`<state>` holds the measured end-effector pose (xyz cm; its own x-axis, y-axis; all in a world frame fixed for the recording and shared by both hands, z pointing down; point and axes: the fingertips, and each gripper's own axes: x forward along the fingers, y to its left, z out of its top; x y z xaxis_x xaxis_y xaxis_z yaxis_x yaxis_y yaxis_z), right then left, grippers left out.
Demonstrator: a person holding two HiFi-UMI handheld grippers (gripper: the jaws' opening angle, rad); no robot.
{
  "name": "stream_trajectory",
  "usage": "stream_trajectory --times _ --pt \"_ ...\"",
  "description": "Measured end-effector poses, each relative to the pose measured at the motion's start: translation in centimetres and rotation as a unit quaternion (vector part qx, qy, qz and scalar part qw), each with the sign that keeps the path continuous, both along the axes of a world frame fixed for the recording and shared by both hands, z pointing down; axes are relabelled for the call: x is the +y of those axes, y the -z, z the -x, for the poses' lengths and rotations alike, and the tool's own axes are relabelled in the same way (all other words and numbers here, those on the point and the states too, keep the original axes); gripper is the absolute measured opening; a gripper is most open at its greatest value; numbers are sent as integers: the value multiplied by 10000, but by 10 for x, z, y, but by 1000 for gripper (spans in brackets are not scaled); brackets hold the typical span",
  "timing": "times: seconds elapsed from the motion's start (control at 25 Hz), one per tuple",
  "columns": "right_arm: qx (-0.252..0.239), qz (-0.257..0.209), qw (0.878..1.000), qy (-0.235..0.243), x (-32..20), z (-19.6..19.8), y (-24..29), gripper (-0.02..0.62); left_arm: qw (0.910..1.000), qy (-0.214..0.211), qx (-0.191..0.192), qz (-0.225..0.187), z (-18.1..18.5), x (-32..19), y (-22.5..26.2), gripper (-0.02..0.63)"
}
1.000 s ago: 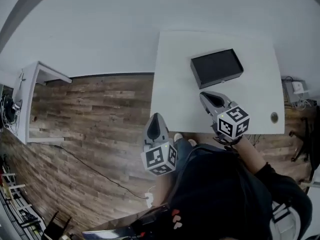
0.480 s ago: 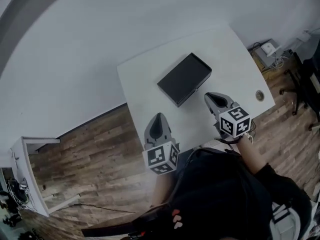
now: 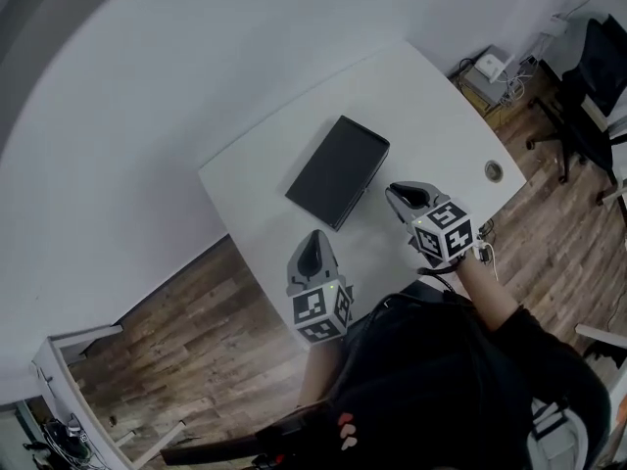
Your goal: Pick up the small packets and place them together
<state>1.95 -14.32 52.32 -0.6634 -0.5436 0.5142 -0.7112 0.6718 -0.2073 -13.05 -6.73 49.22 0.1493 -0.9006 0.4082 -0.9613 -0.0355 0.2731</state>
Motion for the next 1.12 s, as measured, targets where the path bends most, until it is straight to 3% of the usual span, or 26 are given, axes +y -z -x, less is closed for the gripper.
stream_trajectory --times 0.2,0.52,0.8,1.12 --pt "485 336 9953 764 2 10 -27 60 9997 -51 27 247 -13 -9 -16 -2" --pt "1315 851 9744 1611 -9 32 -79 116 9986 -117 -35 510 -16 -24 -35 -2" --pt "1593 1053 9695 1538 -14 33 -100 115 9944 -293 -146 1005 -21 -25 -61 -2" --pt "1747 976 9694 1425 -21 37 -109 95 9921 -395 -285 1155 -19 -32 -72 -2"
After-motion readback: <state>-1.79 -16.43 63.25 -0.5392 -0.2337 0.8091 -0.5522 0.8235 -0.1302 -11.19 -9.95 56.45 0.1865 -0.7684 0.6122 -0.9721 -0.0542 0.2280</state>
